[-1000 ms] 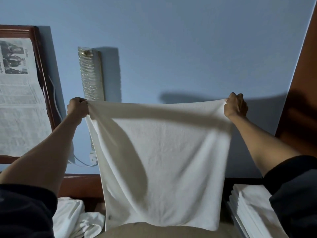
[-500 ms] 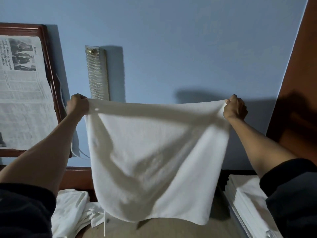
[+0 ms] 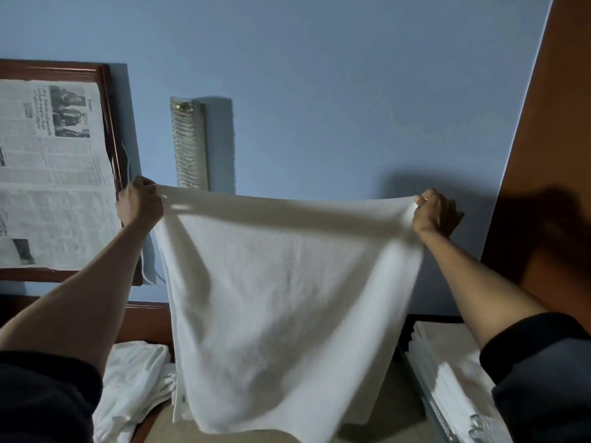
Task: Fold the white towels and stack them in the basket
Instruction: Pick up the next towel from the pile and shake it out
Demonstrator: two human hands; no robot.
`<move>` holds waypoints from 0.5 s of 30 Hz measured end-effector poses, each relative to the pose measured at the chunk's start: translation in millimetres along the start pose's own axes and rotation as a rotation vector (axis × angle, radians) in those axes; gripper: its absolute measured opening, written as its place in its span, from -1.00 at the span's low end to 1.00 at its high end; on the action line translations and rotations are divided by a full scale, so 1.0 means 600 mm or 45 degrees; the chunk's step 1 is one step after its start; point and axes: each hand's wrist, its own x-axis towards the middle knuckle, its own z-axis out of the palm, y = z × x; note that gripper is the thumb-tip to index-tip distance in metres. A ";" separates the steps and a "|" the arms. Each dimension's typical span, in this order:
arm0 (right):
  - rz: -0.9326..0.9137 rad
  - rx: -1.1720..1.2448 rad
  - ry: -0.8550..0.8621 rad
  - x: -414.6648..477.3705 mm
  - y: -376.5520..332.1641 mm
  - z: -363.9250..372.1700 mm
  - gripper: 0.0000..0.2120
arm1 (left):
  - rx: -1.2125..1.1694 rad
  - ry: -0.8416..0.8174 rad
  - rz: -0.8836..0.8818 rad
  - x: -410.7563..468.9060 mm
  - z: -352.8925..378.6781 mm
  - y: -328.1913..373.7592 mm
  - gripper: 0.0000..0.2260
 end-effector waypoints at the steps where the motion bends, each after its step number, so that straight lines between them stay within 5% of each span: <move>1: 0.017 0.018 -0.012 -0.005 0.004 -0.009 -0.86 | 0.000 0.013 -0.020 -0.013 -0.005 0.004 -0.77; 15: 0.186 0.204 -0.014 -0.076 0.073 -0.118 -0.77 | -0.043 0.174 -0.171 -0.163 -0.075 0.031 -0.70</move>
